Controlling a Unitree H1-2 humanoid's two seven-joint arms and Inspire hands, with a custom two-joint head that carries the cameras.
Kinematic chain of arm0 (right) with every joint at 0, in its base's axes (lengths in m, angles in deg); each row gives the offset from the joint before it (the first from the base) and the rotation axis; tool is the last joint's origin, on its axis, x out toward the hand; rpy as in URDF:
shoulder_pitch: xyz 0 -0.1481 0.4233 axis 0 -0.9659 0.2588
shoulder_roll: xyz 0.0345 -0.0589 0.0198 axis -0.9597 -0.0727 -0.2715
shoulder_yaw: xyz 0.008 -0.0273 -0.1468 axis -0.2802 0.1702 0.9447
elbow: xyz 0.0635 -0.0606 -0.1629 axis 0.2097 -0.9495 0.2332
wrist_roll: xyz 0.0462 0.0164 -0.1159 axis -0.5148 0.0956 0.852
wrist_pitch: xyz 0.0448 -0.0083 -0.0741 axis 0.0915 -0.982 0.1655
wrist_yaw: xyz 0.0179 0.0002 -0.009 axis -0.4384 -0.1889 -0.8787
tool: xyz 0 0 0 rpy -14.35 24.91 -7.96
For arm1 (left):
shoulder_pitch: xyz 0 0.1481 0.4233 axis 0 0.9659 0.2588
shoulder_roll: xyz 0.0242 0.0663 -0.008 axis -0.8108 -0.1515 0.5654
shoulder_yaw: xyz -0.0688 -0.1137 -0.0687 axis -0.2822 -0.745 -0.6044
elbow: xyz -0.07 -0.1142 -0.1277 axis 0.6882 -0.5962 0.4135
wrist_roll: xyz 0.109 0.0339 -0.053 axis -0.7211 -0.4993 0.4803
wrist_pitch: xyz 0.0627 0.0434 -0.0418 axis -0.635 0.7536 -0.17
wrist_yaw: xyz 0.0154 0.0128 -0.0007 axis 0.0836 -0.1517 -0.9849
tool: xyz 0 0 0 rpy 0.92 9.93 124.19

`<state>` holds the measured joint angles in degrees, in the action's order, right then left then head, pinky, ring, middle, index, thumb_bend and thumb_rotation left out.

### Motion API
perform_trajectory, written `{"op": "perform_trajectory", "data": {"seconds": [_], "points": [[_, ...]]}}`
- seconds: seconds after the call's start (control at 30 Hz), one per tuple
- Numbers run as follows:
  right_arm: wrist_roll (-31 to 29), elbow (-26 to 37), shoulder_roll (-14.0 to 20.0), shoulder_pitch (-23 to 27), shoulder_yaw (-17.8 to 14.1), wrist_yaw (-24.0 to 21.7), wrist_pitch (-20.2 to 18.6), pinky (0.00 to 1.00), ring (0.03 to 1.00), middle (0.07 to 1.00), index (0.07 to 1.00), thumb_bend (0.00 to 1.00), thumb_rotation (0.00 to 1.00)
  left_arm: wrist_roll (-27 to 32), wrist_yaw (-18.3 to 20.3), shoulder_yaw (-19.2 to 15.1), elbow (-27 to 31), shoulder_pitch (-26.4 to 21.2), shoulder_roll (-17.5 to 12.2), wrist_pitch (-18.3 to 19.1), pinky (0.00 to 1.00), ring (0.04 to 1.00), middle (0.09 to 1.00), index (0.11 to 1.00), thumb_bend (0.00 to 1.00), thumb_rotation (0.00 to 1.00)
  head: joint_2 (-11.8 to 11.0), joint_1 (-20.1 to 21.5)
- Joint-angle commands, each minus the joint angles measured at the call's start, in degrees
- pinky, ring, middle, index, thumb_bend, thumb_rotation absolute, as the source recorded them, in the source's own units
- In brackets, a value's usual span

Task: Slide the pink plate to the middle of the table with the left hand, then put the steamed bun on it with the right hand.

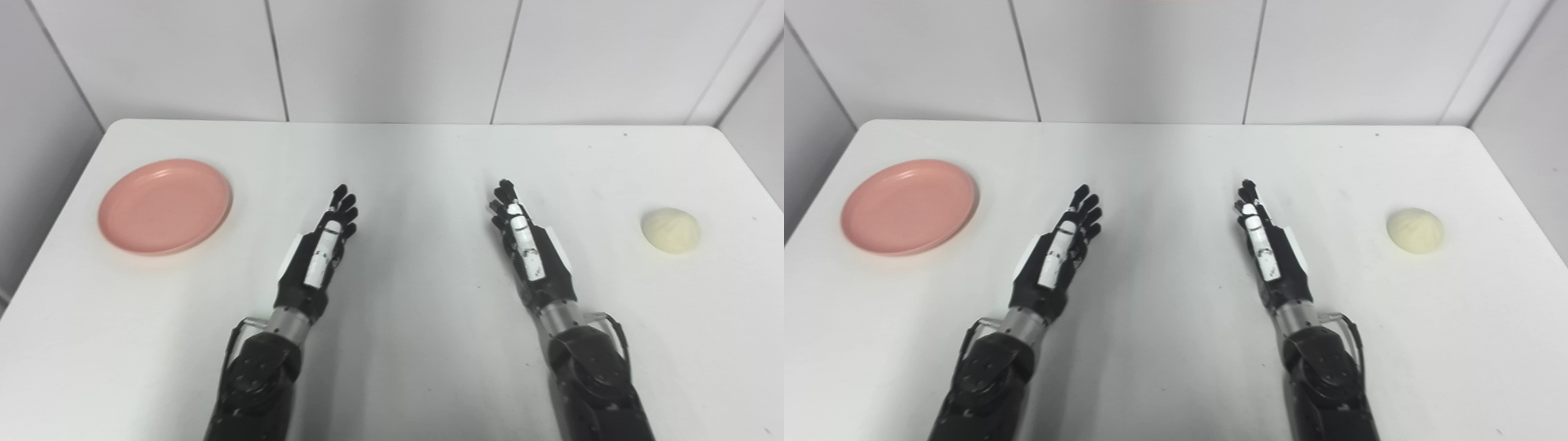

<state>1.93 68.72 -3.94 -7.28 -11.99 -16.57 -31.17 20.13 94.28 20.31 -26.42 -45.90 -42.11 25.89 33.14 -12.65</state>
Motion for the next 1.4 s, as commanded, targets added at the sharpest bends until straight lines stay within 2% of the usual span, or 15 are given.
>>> {"op": "perform_trajectory", "data": {"seconds": [0.0,0.17,0.6,0.97,1.2,1.3,1.37], "points": [[-0.62,-3.48,0.26,-1.98,-0.42,-0.42,1.89,1.00,1.000,1.000,1.000,0.19,1.00,-0.75,-0.67,0.37,-6.98,2.91,-0.04,-0.29,1.00,0.996,1.000,1.000,0.31,1.00,-0.06,0.05],[-0.86,-3.20,0.02,-1.95,-0.60,-0.39,1.09,1.00,1.000,1.000,1.000,0.16,1.00,-0.81,-0.64,0.27,-8.64,2.50,0.06,-1.67,1.00,0.994,1.000,1.000,0.31,1.00,-0.54,0.16],[-0.88,-2.58,-0.20,-2.10,-0.70,-0.34,0.69,1.00,1.000,1.000,1.000,0.18,1.00,-1.03,-0.82,0.09,-8.12,2.52,0.33,-1.18,1.00,0.993,1.000,1.000,0.31,1.00,-0.49,-0.55],[-1.17,-1.81,0.48,-2.48,-0.78,-0.65,0.76,1.00,1.000,1.000,1.000,0.18,1.00,-1.76,-1.42,0.27,-1.14,1.92,0.22,0.76,1.00,1.000,1.000,1.000,0.31,1.00,-0.02,-1.73],[-0.96,-1.98,0.58,-2.43,-0.96,-0.29,1.09,1.00,1.000,1.000,1.000,0.18,1.00,-2.61,-2.51,-0.47,2.35,-2.18,-0.08,1.72,1.00,0.995,0.995,1.000,0.34,1.00,0.18,-1.75],[-1.42,-1.96,0.66,-2.37,-1.07,-0.59,0.92,1.00,1.000,1.000,1.000,0.18,1.00,-2.50,-2.85,-1.19,3.39,-3.94,-0.02,0.53,1.00,0.994,0.992,1.000,0.34,1.00,0.23,-1.89],[-1.40,-2.11,0.78,-2.30,-1.06,-0.61,1.16,1.00,1.000,1.000,1.000,0.18,1.00,-2.72,-3.43,-1.70,4.59,-5.06,0.06,0.41,0.98,0.980,0.981,1.000,0.38,1.00,0.32,-2.15]]}}
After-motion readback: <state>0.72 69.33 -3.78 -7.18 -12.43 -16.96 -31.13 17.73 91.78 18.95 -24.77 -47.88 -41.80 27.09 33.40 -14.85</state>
